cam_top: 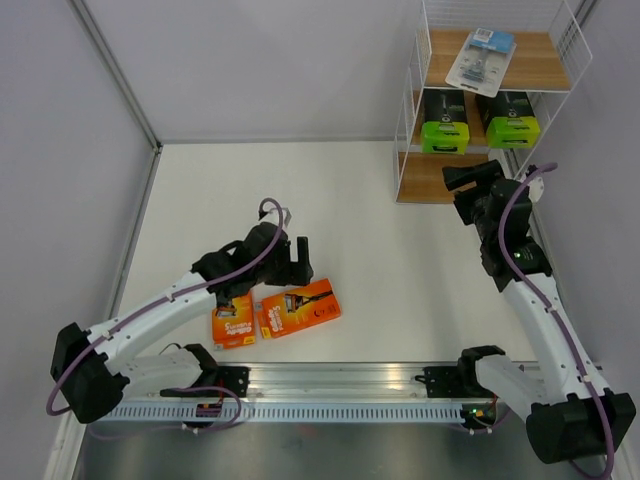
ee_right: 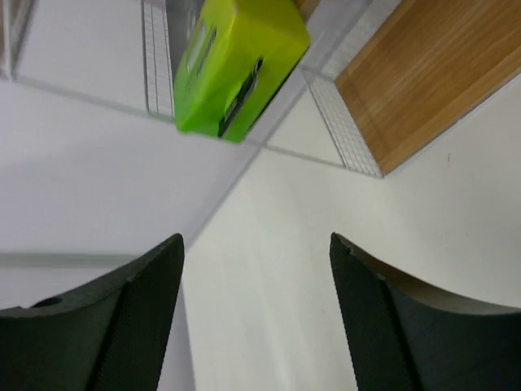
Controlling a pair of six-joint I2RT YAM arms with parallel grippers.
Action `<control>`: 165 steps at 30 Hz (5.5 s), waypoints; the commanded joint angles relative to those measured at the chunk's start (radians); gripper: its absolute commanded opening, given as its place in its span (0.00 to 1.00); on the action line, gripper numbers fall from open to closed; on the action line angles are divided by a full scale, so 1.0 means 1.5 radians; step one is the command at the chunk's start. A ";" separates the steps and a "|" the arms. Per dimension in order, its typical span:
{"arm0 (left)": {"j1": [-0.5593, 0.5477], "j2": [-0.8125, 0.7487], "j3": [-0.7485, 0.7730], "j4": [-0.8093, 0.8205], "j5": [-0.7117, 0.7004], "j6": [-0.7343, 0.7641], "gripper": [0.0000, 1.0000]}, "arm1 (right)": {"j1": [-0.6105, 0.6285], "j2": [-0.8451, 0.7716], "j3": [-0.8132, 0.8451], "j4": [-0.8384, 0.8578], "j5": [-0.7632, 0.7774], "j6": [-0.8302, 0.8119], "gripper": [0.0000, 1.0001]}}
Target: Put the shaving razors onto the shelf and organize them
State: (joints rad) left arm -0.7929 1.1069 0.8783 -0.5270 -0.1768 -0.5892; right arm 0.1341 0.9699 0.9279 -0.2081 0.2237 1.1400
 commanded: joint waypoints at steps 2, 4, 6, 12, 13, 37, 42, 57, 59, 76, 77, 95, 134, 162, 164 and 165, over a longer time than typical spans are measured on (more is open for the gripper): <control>0.006 0.014 -0.015 -0.130 -0.031 -0.114 0.95 | 0.000 0.027 -0.009 -0.079 -0.239 -0.179 0.80; 0.007 0.008 -0.034 -0.174 -0.039 -0.186 0.95 | 0.006 0.064 -0.039 -0.097 -0.307 -0.264 0.82; 0.008 -0.005 -0.059 -0.187 -0.030 -0.236 0.95 | 0.019 0.089 -0.067 -0.114 -0.375 -0.299 0.82; 0.008 -0.119 -0.202 -0.191 0.009 -0.459 0.94 | 0.178 0.104 -0.154 -0.046 -0.363 -0.306 0.84; 0.008 -0.168 -0.232 -0.191 0.008 -0.496 0.92 | 0.204 0.105 -0.165 -0.030 -0.369 -0.304 0.84; 0.008 -0.306 -0.330 -0.143 -0.099 -0.549 0.49 | 0.256 0.254 -0.140 0.066 -0.410 -0.333 0.81; 0.009 -0.348 -0.355 -0.143 -0.116 -0.556 0.49 | 0.256 0.251 -0.157 0.073 -0.405 -0.332 0.82; 0.008 -0.379 -0.411 -0.103 -0.126 -0.568 0.47 | 0.258 0.292 -0.126 0.085 -0.416 -0.325 0.81; 0.008 -0.345 -0.393 -0.103 -0.127 -0.559 0.47 | 0.259 0.297 -0.121 0.087 -0.418 -0.323 0.81; 0.011 -0.317 -0.464 0.168 -0.105 -0.408 0.02 | 0.274 0.345 -0.096 0.126 -0.437 -0.293 0.81; 0.011 -0.322 -0.463 0.177 -0.113 -0.398 0.02 | 0.274 0.344 -0.098 0.124 -0.437 -0.292 0.81; 0.010 -0.003 -0.164 0.200 -0.194 -0.541 0.02 | 0.278 0.165 -0.195 0.272 -0.427 0.159 0.98; -0.102 0.082 -0.137 0.385 -0.497 -0.621 0.02 | 0.359 0.338 -0.258 0.670 -0.295 0.528 0.98; -0.216 0.151 -0.154 0.471 -0.638 -0.650 0.02 | 0.395 0.358 -0.191 0.520 -0.153 0.722 0.96; -0.224 0.151 -0.156 0.466 -0.650 -0.651 0.02 | 0.395 0.363 -0.176 0.512 -0.153 0.719 0.94; -0.226 0.150 -0.158 0.460 -0.653 -0.662 0.02 | 0.395 0.367 -0.172 0.511 -0.153 0.719 0.89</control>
State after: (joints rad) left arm -1.1133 1.3323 0.6514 0.1734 -1.0966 -1.5375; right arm 0.7231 1.5093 0.6102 0.5339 -0.0288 1.9705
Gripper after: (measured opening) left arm 0.024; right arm 0.906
